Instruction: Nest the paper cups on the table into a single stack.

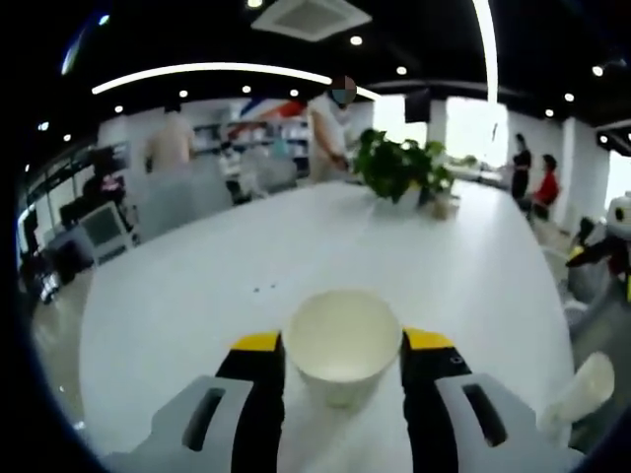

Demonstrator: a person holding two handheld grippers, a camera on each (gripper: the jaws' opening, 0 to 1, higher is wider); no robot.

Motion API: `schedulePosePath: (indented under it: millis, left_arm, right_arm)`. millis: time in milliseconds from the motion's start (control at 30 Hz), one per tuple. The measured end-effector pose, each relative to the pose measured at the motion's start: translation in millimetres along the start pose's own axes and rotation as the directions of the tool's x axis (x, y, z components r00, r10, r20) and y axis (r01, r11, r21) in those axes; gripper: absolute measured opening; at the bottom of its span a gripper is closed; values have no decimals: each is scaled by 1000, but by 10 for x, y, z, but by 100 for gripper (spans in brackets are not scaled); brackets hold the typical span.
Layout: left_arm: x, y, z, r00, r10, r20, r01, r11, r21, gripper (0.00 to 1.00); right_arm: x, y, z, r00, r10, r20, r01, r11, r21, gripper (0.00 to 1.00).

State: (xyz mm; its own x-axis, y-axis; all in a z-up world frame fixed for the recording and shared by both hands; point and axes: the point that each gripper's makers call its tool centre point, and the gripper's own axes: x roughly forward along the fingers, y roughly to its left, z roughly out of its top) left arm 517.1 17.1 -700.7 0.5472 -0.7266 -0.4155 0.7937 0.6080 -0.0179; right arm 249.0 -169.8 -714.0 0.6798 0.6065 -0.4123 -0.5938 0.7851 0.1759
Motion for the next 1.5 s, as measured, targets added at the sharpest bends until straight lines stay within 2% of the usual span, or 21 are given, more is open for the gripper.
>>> schedulePosePath:
  millis: [267, 400, 567, 700, 933, 1367, 1500]
  left_arm:
    - [-178, -113, 88, 1000, -3, 18, 2, 1000, 18, 45]
    - [-288, -214, 166, 998, -14, 59, 13, 1000, 15, 45]
    - [-431, -269, 224, 997, -3, 80, 1, 1000, 27, 45]
    - [-565, -358, 267, 995, -21, 97, 14, 998, 68, 45]
    - [-705, -479, 394, 989, -44, 140, 37, 998, 50, 45]
    - [-821, -887, 547, 978, -118, 175, 99, 988, 116, 45]
    - [-805, -996, 528, 976, -143, 165, 124, 984, 125, 45]
  right_arm:
    - [-25, 63, 33, 1000, -5, 24, 5, 1000, 4, 90]
    - [-33, 80, 40, 1000, -6, 27, 6, 1000, -2, 90]
    - [-39, 90, 36, 999, -10, 33, 10, 1000, -1, 90]
    - [-27, 96, 37, 999, -15, 41, 15, 1000, 1, 90]
    - [-16, 139, 34, 998, -20, 51, 19, 1000, 1, 90]
    - [-16, 101, 84, 997, -37, 74, 37, 999, 2, 90]
    - [-25, 79, 87, 997, -39, 70, 40, 999, -4, 90]
